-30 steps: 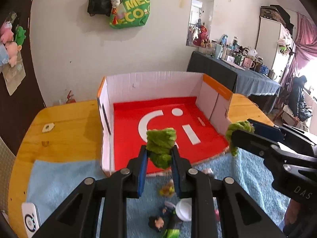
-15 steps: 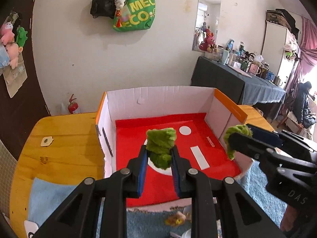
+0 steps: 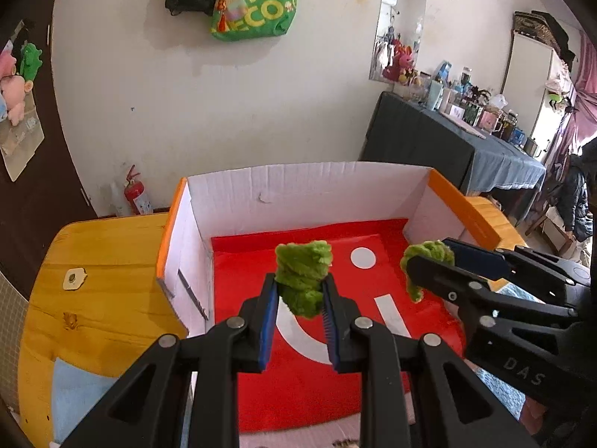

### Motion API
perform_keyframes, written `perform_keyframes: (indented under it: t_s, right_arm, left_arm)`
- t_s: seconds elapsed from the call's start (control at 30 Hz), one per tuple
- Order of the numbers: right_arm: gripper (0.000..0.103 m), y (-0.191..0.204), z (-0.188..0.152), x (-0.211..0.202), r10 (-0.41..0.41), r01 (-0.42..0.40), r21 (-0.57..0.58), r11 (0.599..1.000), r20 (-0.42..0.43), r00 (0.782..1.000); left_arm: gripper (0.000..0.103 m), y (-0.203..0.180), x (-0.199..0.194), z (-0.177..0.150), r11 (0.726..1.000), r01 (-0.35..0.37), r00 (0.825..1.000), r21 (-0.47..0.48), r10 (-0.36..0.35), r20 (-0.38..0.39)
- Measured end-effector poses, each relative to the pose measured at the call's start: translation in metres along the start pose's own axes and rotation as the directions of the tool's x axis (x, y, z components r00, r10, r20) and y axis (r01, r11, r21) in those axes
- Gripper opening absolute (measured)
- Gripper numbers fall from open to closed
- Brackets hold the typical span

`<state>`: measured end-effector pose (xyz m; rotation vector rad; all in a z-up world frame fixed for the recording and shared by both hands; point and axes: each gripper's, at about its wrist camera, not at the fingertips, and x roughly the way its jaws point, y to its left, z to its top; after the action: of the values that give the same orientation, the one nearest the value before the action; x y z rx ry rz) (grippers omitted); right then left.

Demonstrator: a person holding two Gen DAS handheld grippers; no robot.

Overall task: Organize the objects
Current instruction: 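Carry both green plushes into the red-lined box and lower them onto the floor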

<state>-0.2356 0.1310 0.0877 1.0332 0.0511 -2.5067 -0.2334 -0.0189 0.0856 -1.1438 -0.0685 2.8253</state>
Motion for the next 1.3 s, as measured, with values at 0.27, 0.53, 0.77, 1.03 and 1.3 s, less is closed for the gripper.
perform_keyframes:
  t_s: [0.27, 0.53, 0.77, 1.03, 1.3]
  right_arm:
    - [0.035, -0.01, 0.008, 0.033, 0.001, 0.0, 0.016, 1.0, -0.081, 0.997]
    - [0.035, -0.024, 0.011, 0.064, -0.001, 0.008, 0.037, 0.999, -0.18, 0.984]
    - [0.035, -0.032, 0.005, 0.083, -0.033, 0.04, 0.021, 0.999, -0.259, 0.965]
    - [0.035, -0.039, 0.0, 0.087, -0.044, 0.053, 0.022, 0.998, -0.295, 0.954]
    - [0.035, -0.052, -0.004, 0.088, -0.017, 0.037, 0.054, 0.998, -0.332, 0.943]
  left_arm:
    - [0.023, 0.005, 0.035, 0.004, 0.999, 0.016, 0.996, -0.031, -0.019, -0.082]
    - [0.023, 0.013, 0.065, 0.005, 0.998, 0.022, 0.986, -0.052, -0.03, -0.166]
    - [0.023, 0.017, 0.085, -0.003, 0.999, 0.016, 0.971, -0.047, -0.026, -0.236]
    - [0.023, 0.022, 0.096, -0.01, 0.998, 0.017, 0.96, -0.055, -0.031, -0.279]
    - [0.023, 0.029, 0.101, -0.015, 0.996, 0.024, 0.95, -0.085, -0.049, -0.308]
